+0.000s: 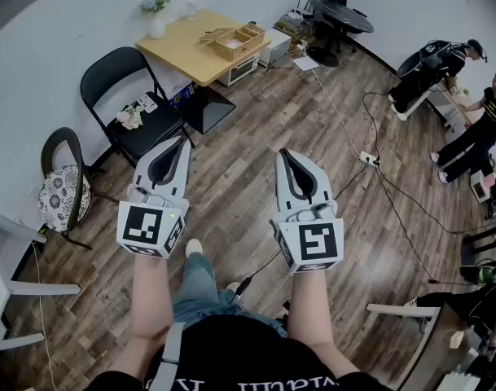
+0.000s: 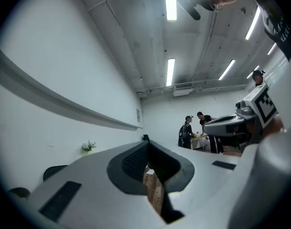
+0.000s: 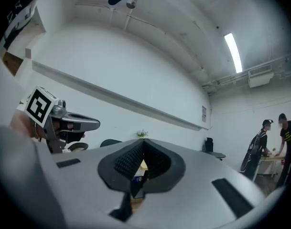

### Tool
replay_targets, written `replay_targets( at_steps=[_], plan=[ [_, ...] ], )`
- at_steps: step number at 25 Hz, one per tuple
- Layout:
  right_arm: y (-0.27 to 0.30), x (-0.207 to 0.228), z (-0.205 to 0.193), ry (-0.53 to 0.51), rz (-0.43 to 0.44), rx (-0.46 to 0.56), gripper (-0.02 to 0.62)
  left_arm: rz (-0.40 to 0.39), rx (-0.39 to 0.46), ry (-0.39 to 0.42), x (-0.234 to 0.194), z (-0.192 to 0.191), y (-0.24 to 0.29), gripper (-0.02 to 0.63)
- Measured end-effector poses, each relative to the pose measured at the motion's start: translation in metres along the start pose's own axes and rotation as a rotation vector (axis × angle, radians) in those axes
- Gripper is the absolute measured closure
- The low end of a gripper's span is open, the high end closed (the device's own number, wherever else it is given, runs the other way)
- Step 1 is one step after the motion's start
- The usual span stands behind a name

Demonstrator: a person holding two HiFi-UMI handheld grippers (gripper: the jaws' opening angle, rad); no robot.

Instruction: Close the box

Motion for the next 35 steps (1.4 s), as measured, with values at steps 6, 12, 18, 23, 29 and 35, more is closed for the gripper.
replay_targets(
  at_steps=[6, 12, 18, 23, 29, 35],
  plan=[
    [-0.007, 0.001, -0.005, -0.003, -0.016, 0.021, 0.58, -0.009, 0.019, 0.022, 0.007, 0.002, 0.002, 0.595],
    [0.0, 0.017, -0.01, 0.013, -0.027, 0.001, 0.58, -0.022, 0.013, 0.024, 0.008, 0.002, 0.024, 0.595],
    [0.038, 0.045, -0.018, 0.093, 0.014, -0.016, 0.29, -0.053, 0.021, 0.024, -0.004, -0.003, 0.077, 0.595],
    [0.085, 0.078, -0.021, 0.109, 0.017, -0.057, 0.285, -0.058, 0.03, 0.008, -0.018, -0.006, 0.133, 0.595],
    [0.167, 0.108, -0.018, 0.085, 0.027, -0.073, 0.285, -0.045, 0.008, -0.016, -0.061, -0.022, 0.211, 0.595],
    [0.248, 0.142, -0.007, 0.07, 0.014, -0.077, 0.285, -0.016, 0.015, -0.032, -0.113, -0.02, 0.28, 0.595]
  ],
)
Point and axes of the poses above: the fingertips, and each gripper's own axes: y forward along the fingers, x to its right, z out of its top, the point moved 9 cm from there along -y, backward along the fingers, and after that the axes turned 9 degrees about -x, right-handed, at the moved point
